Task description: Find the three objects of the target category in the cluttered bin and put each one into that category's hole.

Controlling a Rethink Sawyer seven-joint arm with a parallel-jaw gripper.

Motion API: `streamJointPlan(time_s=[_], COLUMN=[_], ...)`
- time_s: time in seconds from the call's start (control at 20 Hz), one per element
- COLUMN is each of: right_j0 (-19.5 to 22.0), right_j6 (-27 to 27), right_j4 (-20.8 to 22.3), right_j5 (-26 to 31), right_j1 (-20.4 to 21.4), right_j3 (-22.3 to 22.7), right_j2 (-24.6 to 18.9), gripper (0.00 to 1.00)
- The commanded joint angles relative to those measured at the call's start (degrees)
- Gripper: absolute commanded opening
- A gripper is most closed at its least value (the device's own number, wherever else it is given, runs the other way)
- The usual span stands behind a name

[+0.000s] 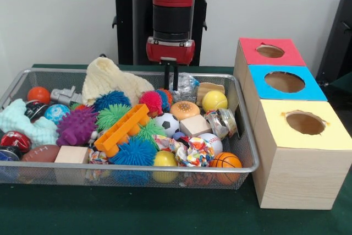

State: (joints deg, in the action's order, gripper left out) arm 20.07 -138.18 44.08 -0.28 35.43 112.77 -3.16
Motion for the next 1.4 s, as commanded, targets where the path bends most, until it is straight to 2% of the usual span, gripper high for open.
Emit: streamJointPlan(time_s=[0.05, 0.35, 0.7, 0.75, 0.9, 1.0, 1.15, 1.4], right_j0=[5.27, 5.12, 0.77, 0.19, -2.09, -6.01, -9.42, -17.1], right_j6=[9.96, 8.6, 2.12, 1.49, 0.2, -3.97, -6.71, -10.56], right_j4=[4.67, 6.93, 6.98, 6.74, 7.04, 5.47, 3.24, -2.2], right_j5=[8.58, 8.65, 5.24, 4.98, 3.51, -0.2, -1.91, -8.45], right_j1=[0.66, -0.09, -2.46, -2.59, -2.61, -4.33, -4.15, -7.65], right_j3=[0.88, -0.3, -0.19, -0.13, -0.07, 0.49, 2.54, 4.06], right_j2=[-9.44, -9.49, -5.59, -5.03, -2.88, 1.41, 4.59, 10.02], gripper=[0.0, 0.0, 0.0, 1.0, 1.0, 1.0, 1.0, 1.0])
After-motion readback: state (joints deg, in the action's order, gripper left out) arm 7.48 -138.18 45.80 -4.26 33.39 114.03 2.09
